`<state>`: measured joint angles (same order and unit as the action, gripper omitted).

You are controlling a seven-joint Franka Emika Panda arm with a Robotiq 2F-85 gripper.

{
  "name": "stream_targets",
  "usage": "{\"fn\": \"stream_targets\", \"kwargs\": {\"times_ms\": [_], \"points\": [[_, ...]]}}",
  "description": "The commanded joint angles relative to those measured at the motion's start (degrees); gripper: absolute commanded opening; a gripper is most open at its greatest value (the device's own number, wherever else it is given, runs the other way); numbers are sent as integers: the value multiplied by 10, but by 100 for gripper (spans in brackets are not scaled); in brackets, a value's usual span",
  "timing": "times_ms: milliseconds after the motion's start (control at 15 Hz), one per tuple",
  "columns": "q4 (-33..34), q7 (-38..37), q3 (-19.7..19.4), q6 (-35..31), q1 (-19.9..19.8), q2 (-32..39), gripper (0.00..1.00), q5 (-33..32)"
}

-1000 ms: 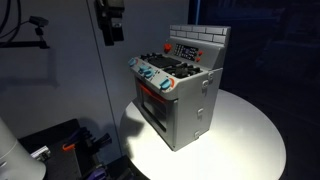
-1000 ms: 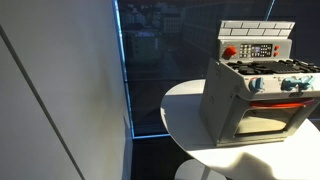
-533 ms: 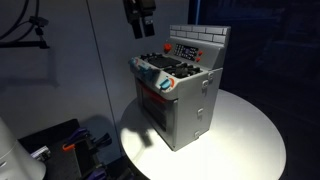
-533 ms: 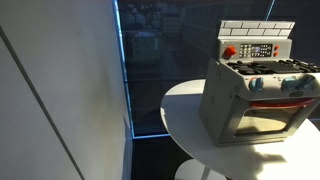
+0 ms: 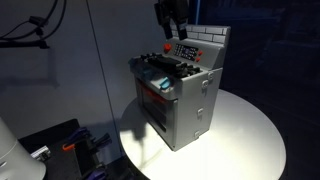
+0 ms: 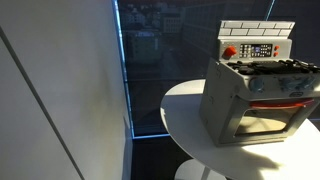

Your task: Press the top switch on the stove

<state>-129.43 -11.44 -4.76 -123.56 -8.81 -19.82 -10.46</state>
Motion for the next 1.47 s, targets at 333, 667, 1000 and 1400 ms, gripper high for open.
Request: {"fn": "stream_targets", "kwargs": {"times_ms": [333, 667, 1000, 1400], "points": [[60, -87, 4, -104, -9, 108, 100, -5], [46, -97, -1, -124, -4, 113, 100, -1], [49, -104, 0, -123, -3, 115, 100, -1], [59, -106, -1, -133, 0, 139, 100, 8]]}}
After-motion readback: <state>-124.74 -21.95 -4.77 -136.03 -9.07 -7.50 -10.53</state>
